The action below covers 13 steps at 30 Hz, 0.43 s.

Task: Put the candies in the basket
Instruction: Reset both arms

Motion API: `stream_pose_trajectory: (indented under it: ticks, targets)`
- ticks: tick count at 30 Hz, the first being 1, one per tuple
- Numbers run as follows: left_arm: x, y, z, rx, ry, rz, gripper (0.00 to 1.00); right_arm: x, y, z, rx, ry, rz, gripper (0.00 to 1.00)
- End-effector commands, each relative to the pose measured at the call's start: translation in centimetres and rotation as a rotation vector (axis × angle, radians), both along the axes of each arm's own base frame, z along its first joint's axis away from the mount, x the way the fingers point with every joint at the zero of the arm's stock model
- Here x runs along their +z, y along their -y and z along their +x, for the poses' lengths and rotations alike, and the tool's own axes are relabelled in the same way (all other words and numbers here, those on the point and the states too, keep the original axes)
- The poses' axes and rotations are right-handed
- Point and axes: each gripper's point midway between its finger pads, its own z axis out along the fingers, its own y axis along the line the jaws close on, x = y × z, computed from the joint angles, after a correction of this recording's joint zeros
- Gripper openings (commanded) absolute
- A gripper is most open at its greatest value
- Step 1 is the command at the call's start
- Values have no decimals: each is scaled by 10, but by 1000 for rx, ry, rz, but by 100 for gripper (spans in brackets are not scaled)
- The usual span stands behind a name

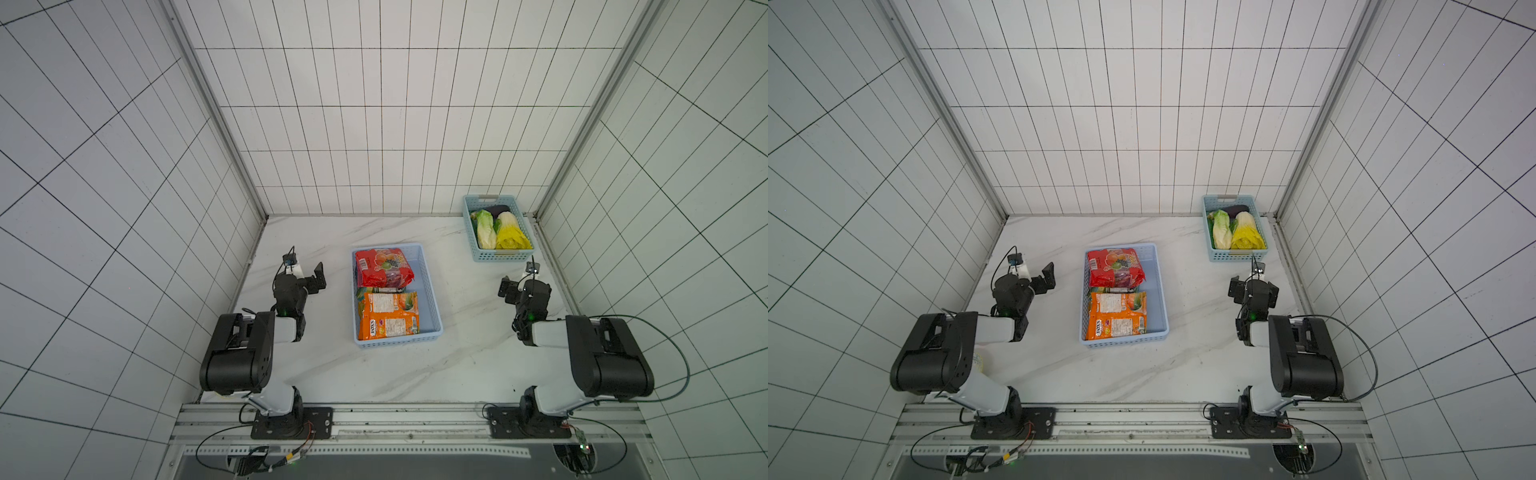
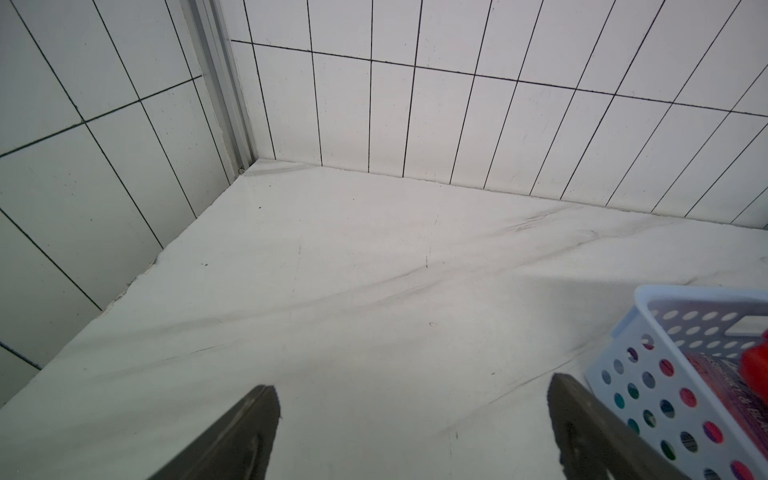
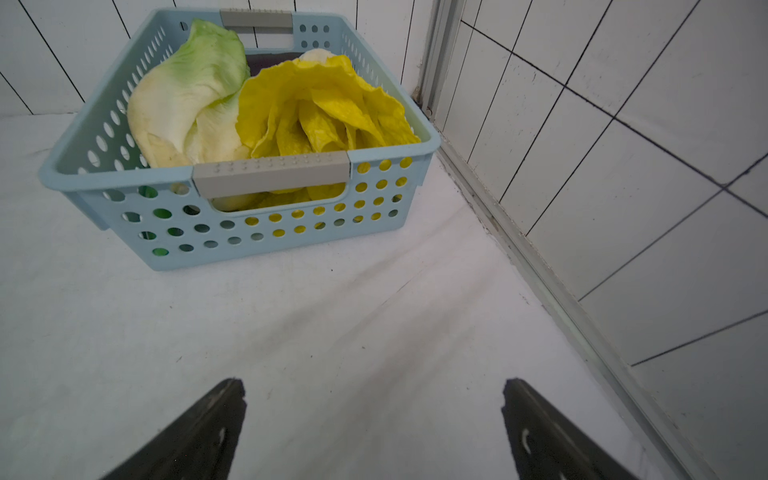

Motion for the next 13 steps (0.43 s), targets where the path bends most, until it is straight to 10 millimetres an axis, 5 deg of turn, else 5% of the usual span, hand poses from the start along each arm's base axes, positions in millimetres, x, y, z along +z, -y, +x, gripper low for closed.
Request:
stream_pose_trajectory:
  ticks: [1, 13]
  targets:
    - [-1, 0, -1, 5, 10, 5, 98, 8, -2, 6, 6, 21, 22, 99]
    - [-2, 0, 0, 7, -27, -1, 98, 11, -2, 6, 7, 34, 17, 99]
